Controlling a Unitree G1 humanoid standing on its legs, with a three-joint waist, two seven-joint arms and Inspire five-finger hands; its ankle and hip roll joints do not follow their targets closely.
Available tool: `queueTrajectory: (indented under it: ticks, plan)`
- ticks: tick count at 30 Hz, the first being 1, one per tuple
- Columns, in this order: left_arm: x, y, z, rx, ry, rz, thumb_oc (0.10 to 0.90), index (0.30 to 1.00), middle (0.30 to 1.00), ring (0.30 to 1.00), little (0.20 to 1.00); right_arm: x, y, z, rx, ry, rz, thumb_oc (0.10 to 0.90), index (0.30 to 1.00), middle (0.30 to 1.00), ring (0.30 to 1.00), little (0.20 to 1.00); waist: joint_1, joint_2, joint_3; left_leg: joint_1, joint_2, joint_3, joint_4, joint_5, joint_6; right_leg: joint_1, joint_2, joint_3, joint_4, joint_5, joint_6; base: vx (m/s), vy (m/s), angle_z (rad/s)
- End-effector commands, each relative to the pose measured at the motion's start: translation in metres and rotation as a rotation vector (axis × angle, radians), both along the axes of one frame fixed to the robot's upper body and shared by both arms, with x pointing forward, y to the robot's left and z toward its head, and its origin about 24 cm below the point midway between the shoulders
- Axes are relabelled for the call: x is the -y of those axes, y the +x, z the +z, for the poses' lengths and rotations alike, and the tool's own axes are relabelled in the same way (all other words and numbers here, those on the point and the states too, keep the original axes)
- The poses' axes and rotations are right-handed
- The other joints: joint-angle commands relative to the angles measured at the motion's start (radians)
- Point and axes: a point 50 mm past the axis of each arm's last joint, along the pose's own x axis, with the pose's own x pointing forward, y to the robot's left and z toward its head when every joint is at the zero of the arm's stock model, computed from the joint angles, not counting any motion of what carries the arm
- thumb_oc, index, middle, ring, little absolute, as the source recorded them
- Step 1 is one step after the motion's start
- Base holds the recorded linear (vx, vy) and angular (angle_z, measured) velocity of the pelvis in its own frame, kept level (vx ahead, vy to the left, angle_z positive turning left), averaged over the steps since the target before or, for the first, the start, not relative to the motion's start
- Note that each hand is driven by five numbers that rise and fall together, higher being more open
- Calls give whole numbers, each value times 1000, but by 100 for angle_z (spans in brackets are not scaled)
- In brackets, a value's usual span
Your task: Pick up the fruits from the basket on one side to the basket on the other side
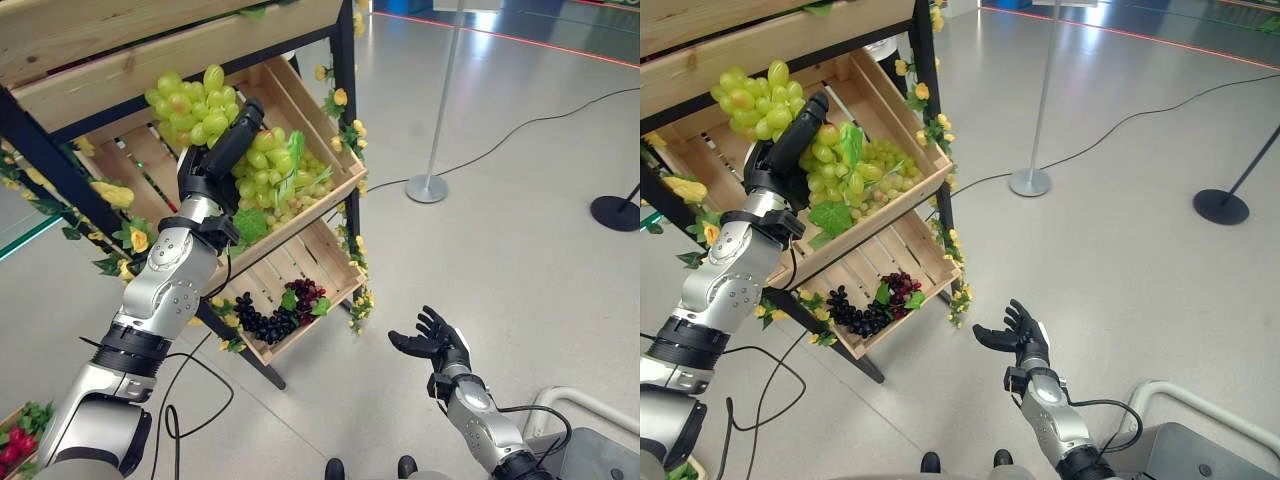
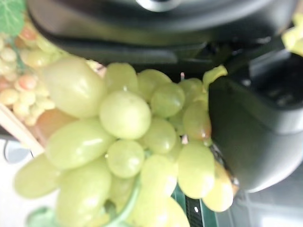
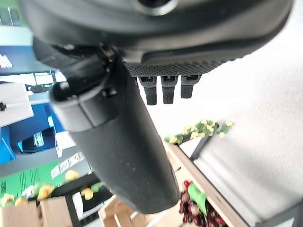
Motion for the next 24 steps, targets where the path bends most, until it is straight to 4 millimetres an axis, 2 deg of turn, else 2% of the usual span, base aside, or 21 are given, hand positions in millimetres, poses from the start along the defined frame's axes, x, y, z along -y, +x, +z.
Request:
queueTrajectory:
  ticks: [1, 5, 8, 10, 11, 14, 19, 20, 21, 22, 24]
  plan:
    - [-41, 1, 107, 317, -28, 228, 400, 300, 300, 300, 300, 4, 7, 20, 137, -6, -33, 800, 900, 900, 900, 900, 21, -14, -106, 27, -19, 64, 2, -41, -23, 10, -9, -23, 2, 28, 5, 5, 5, -9]
    - [-59, 5, 97, 244, 12, 338, 400, 300, 300, 300, 300, 10, 3, 19, 135, -12, -46, 800, 900, 900, 900, 900, 12, -13, -102, 29, -20, 66, 2, -44, -23, 9, -6, -17, 2, 25, 4, 1, 3, -4]
    - [-64, 5, 92, 221, 49, 400, 400, 300, 300, 300, 300, 11, 2, 19, 134, -16, -46, 800, 900, 900, 900, 900, 11, -14, -101, 29, -21, 65, 2, -45, -23, 9, -6, -16, 2, 23, 3, 0, 0, 0]
    - [-69, 6, 87, 195, 142, 459, 400, 300, 300, 300, 300, 12, 2, 18, 133, -16, -44, 800, 900, 900, 900, 900, 8, -17, -100, 31, -21, 66, 2, -47, -23, 11, -5, -16, 2, 23, 3, 0, 0, 0]
    - [-72, 6, 87, 194, 285, 522, 400, 300, 300, 300, 300, 13, 1, 17, 132, -16, -43, 800, 900, 900, 900, 900, 6, -18, -101, 32, -20, 68, 2, -48, -22, 11, -4, -15, 2, 22, 3, 0, 0, 0]
    - [-76, 5, 93, 187, 510, 617, 400, 300, 300, 300, 300, 16, 2, 19, 132, -15, -50, 800, 900, 900, 900, 900, 7, -21, -102, 32, -20, 69, 2, -50, -22, 11, -3, -14, 2, 20, 2, 0, 0, 0]
    - [-91, -1, 98, 153, 773, 740, 400, 300, 300, 300, 300, 22, -1, 19, 136, -13, -57, 800, 900, 900, 900, 900, 7, -25, -103, 35, -16, 76, 2, -53, -23, 12, -2, -15, 2, 19, 4, 0, 0, 0]
    - [-94, -2, 98, 134, 807, 748, 516, 474, 474, 474, 474, 22, -2, 18, 137, -13, -59, 800, 900, 900, 900, 900, 7, -25, -102, 35, -15, 77, 2, -53, -24, 12, -1, -15, 2, 20, 5, 0, 0, 0]
    - [-97, -4, 97, 115, 852, 758, 684, 726, 726, 726, 726, 23, -3, 18, 137, -13, -61, 800, 900, 900, 900, 900, 8, -26, -102, 35, -14, 76, 2, -53, -24, 12, -1, -14, 2, 20, 5, 0, 0, 0]
    - [-98, -4, 97, 112, 873, 766, 800, 900, 900, 900, 900, 24, -3, 18, 136, -13, -62, 800, 900, 900, 900, 900, 8, -26, -102, 36, -14, 76, 2, -53, -24, 13, 0, -14, 2, 20, 5, 0, 0, 0]
    - [-100, -6, 94, 75, 952, 766, 800, 900, 900, 900, 900, 26, -4, 19, 137, -13, -66, 800, 900, 900, 900, 900, 9, -27, -99, 36, -12, 76, 2, -53, -24, 14, 1, -13, 2, 19, 4, 0, 0, 0]
